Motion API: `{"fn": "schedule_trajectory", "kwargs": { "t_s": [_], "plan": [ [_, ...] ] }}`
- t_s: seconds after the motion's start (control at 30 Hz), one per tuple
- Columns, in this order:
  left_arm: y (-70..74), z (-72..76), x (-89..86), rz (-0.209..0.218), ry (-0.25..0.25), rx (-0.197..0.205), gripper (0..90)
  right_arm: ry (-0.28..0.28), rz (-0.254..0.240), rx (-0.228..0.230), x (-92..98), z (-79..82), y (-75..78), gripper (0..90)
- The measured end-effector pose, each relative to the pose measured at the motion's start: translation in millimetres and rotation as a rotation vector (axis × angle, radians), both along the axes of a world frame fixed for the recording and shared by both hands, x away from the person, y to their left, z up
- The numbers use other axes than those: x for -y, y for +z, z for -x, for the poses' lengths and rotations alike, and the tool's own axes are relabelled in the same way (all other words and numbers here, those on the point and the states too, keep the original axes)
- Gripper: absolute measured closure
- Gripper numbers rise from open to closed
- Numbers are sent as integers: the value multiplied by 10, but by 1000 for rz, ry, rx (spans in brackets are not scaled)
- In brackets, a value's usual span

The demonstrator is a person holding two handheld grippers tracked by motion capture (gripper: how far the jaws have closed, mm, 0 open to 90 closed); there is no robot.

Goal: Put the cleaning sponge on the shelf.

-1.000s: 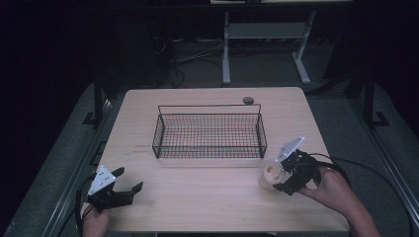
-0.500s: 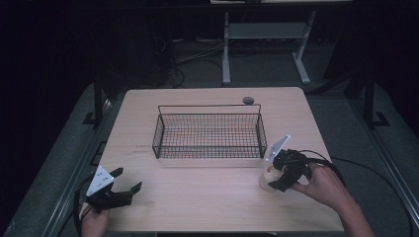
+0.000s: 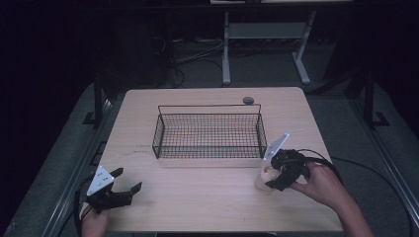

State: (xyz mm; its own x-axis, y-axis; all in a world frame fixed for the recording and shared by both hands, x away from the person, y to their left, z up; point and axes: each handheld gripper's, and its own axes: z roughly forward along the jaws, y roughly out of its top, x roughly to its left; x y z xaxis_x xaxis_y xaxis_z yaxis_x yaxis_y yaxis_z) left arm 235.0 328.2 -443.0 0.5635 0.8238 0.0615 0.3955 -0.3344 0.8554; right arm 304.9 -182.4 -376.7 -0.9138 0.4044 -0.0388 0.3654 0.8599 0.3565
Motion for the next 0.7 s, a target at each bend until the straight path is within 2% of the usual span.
{"fn": "schedule_trajectory", "kwargs": {
  "t_s": [0.3,0.7],
  "plan": [
    [4,8,-5,1,-3,7,141,33,-17,-5,-134,-35,166,288],
    [7,4,-10,-5,-1,7,141,72,-17,20,-337,-83,405,288]
  ]
}}
